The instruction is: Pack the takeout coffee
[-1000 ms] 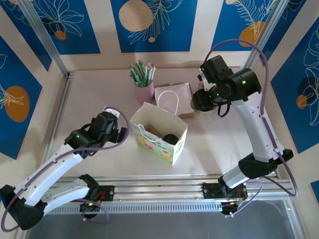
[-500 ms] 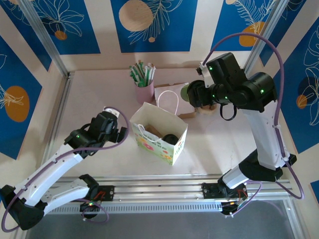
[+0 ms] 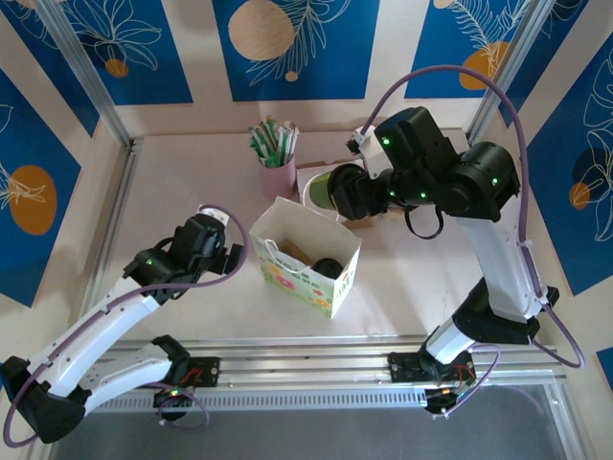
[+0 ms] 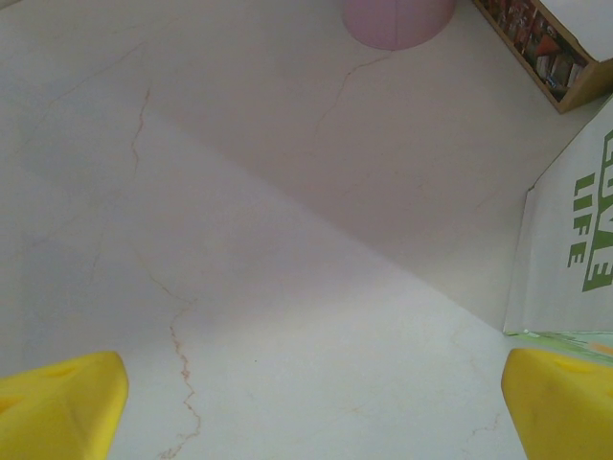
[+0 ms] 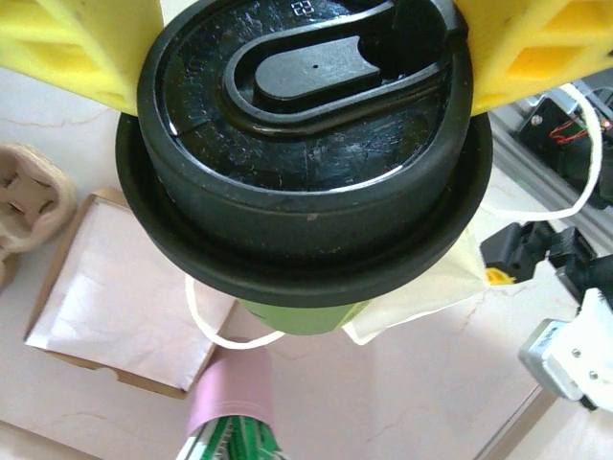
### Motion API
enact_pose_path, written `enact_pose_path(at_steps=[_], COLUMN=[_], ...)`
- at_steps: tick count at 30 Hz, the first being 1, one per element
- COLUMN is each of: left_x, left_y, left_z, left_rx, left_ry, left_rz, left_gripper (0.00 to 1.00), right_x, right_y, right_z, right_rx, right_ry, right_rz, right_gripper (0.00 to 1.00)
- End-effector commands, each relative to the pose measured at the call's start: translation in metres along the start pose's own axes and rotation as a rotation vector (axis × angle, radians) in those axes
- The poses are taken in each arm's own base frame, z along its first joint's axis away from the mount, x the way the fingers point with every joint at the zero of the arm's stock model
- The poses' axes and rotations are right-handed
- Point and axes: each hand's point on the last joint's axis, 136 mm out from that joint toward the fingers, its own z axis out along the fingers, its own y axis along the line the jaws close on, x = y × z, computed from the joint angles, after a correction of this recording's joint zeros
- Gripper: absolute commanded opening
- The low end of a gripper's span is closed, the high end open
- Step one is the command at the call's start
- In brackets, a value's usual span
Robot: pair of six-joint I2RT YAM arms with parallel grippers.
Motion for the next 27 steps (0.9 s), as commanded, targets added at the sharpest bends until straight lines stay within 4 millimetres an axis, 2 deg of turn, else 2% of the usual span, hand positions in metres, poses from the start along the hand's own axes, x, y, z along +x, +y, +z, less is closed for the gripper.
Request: enact_pose_path(at_steps=[1,8,18,27], left_x=[0.0,0.0,0.002,0.004], left_y=[0.003,0.005,0.006,0.007], left_z=[0.001,0.0,0.0,0.0], left_rx=[-0.007,-0.012,-0.016,-0.017], left_ry=[-0.006,-0.009,-0.009,-0.008], left_rz=[-0.004,-0.004,-0.003,-0.003], left_gripper=[1.0,1.0,1.0,1.0], right_x=[0.03,0.04,0.052,0.063], right_y=[0.01,0.033,0.056,0.058], right_z=[-0.002,0.018,0.045,0.072], right_rx=[-0.033,-0.076,-0.112,-0.099], right_ry=[0.134,0.224,0.332,0.426], right_rz=[-0.013,-0.057,-0.101,-0.114], right_gripper=[0.66,0.66,0.66,0.66])
